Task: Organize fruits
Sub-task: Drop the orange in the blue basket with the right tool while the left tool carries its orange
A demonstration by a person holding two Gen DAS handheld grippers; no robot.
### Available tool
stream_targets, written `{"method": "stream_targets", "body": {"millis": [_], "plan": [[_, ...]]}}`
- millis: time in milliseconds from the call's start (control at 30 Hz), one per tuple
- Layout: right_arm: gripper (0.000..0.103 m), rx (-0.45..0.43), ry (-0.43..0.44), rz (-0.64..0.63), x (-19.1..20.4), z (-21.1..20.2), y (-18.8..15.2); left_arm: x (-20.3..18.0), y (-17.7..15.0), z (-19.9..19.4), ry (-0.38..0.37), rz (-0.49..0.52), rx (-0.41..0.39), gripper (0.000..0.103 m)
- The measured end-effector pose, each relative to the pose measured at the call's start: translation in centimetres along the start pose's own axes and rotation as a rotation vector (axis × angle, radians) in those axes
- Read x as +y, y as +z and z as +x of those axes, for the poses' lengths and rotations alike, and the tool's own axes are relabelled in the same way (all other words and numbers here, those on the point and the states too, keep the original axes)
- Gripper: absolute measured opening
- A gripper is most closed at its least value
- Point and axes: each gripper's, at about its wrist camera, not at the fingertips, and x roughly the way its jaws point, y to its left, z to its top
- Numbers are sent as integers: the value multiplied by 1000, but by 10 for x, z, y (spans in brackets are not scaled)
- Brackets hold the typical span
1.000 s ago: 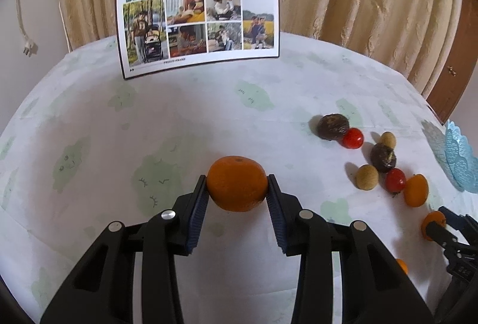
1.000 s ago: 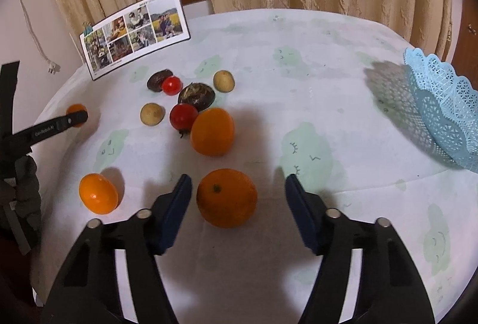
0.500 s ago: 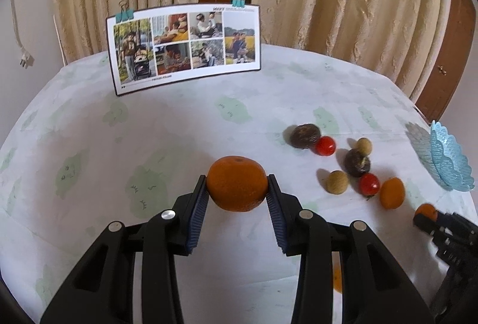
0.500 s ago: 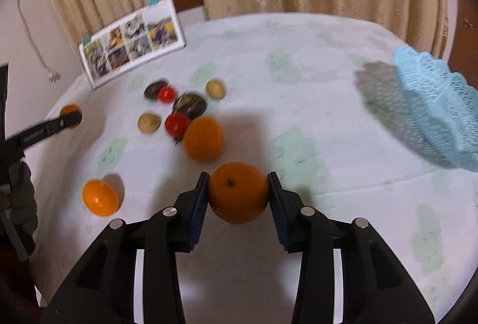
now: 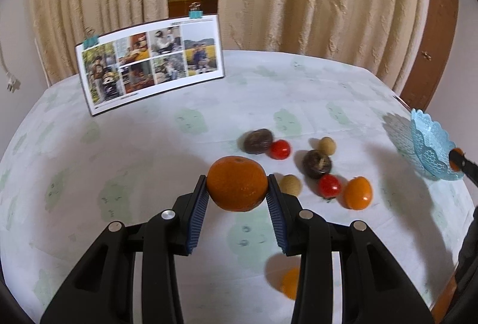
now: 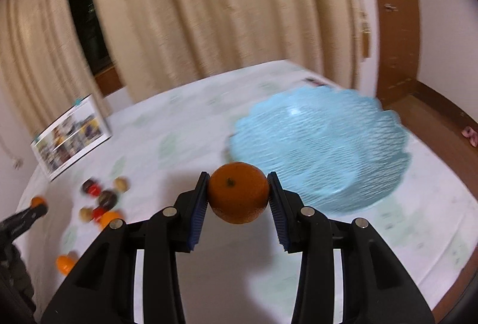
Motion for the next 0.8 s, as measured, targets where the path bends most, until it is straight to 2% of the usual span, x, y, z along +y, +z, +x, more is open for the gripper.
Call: {"method": "stream_targets", "body": {"millis": [233, 400, 467, 667, 800], "plan": [[41, -8, -97, 63, -51, 17, 9, -36, 7, 0, -30, 63, 0, 40], [41, 2, -106, 80, -67, 23, 7, -61, 13, 2, -48, 106, -2, 40], [46, -7, -103, 91, -72, 22, 7, -73, 16, 2, -59, 126, -5, 40], [49, -76, -113, 125, -86, 5, 8, -117, 26, 5, -114, 199, -15, 40], [49, -150, -159, 168, -97, -6, 8, -159, 34, 6, -177, 267, -35, 40]]}}
